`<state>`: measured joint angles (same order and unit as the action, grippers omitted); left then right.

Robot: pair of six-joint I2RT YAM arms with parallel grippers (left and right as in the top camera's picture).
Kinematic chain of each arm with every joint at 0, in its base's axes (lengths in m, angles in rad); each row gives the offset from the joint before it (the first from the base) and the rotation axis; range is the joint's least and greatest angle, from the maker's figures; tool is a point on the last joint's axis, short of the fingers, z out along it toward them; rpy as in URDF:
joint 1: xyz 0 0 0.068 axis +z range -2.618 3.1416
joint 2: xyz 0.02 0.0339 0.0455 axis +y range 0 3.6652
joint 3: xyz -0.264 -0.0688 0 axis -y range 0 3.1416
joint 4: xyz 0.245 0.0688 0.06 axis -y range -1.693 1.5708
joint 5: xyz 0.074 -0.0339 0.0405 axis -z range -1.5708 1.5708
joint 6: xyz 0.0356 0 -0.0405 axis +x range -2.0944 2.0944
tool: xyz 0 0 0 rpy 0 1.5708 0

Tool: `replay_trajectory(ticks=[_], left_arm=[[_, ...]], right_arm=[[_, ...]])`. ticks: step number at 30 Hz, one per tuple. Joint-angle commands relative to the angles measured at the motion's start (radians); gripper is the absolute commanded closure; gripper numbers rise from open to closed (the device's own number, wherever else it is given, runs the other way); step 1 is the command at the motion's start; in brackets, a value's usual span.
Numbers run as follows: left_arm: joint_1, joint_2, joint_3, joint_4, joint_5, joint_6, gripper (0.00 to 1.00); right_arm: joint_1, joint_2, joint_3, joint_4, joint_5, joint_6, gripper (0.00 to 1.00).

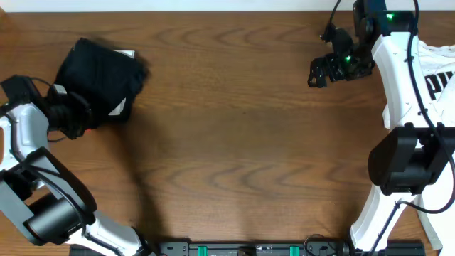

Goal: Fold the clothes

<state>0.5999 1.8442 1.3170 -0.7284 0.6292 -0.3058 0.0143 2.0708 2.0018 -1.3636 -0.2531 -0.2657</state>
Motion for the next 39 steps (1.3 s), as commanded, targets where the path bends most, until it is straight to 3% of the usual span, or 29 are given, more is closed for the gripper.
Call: replay_trajectory(ticks=[1,10,14,22,27,28,29,30,39], left_arm=[[0.006,0.006,0.0,0.003,0.009,0.018,0.91],[-0.011,-0.028,0.01,0.012,0.233,0.016,0.91],[-0.076,-0.103,0.015,0.027,0.207,0.015,0.9],[-0.255,-0.209,0.015,0.1,0.019,-0.066,0.87],[-0.359,-0.208,0.014,0.102,-0.091,-0.066,0.67],[-0.377,-0.208,0.014,0.102,-0.101,-0.066,0.54],[-0.389,-0.208,0.014,0.101,-0.101,-0.066,0.33],[-0.403,-0.208,0.014,0.101,-0.1,-0.066,0.01],[-0.428,-0.208,0.014,0.102,-0.1,-0.066,0.02]], right_arm=[[0.0,0.0,0.002,0.002,0.003,0.003,0.01],[0.0,0.0,0.002,0.002,0.003,0.003,0.01],[0.0,0.0,0.002,0.002,0.003,0.003,0.01],[0.0,0.0,0.002,0.002,0.003,0.003,0.01],[0.0,0.0,0.002,0.002,0.003,0.003,0.01],[0.0,0.0,0.002,0.002,0.003,0.003,0.01],[0.0,0.0,0.002,0.002,0.003,0.003,0.01],[0.0,0.0,0.002,0.002,0.003,0.003,0.01],[0.0,0.0,0.002,0.002,0.003,0.003,0.01]])
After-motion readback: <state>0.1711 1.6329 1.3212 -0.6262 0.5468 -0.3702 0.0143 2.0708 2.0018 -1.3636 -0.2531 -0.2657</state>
